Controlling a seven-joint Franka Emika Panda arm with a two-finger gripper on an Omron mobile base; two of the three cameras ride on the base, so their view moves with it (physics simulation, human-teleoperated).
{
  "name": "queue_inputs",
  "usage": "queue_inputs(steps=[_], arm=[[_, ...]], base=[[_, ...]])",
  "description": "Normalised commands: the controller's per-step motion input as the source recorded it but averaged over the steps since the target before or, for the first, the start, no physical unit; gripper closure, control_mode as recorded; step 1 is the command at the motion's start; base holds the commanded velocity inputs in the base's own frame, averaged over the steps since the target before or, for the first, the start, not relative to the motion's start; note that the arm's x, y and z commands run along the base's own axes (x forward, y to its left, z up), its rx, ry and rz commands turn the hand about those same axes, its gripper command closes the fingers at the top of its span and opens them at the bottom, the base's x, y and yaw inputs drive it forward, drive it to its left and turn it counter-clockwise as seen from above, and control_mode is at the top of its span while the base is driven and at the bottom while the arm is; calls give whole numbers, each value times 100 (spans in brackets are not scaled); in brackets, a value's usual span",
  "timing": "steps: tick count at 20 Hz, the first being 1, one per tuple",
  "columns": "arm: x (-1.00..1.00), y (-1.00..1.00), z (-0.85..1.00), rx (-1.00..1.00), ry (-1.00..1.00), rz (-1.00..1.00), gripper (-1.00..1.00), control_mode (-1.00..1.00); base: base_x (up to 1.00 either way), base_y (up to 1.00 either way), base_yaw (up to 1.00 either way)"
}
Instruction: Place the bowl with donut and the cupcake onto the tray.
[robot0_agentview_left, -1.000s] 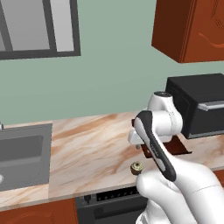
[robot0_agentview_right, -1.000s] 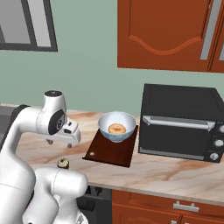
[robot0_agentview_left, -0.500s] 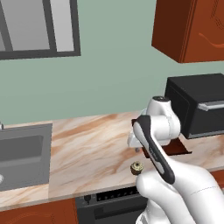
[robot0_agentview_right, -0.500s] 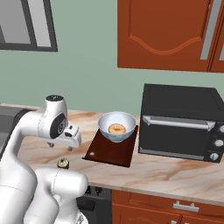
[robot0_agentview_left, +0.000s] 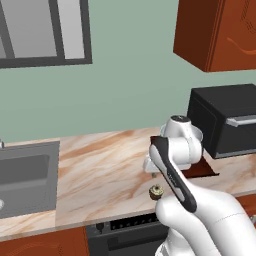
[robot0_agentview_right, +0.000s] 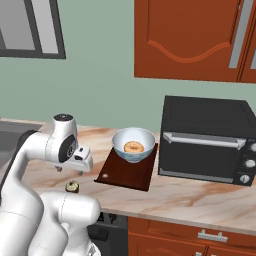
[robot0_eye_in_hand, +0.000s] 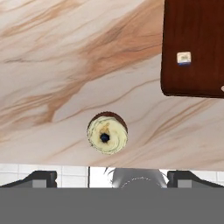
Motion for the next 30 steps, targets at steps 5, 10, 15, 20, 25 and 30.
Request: queue_inputs(steps=[5, 10, 15, 20, 25, 30], arm=[[1, 4, -18, 0, 0, 0, -100, -100], [0, 2, -16, 0, 0, 0, -100, -100], [0, 1, -19, 0, 0, 0, -100, -100], [0, 2, -20, 0, 0, 0, -100, -100], [0, 7, -21, 0, 0, 0, -100, -100], [0, 3, -18, 0, 0, 0, -100, -100]], base=[[0, 0, 0], [0, 0, 0], [0, 0, 0], [0, 0, 0], [0, 0, 0], [0, 0, 0]])
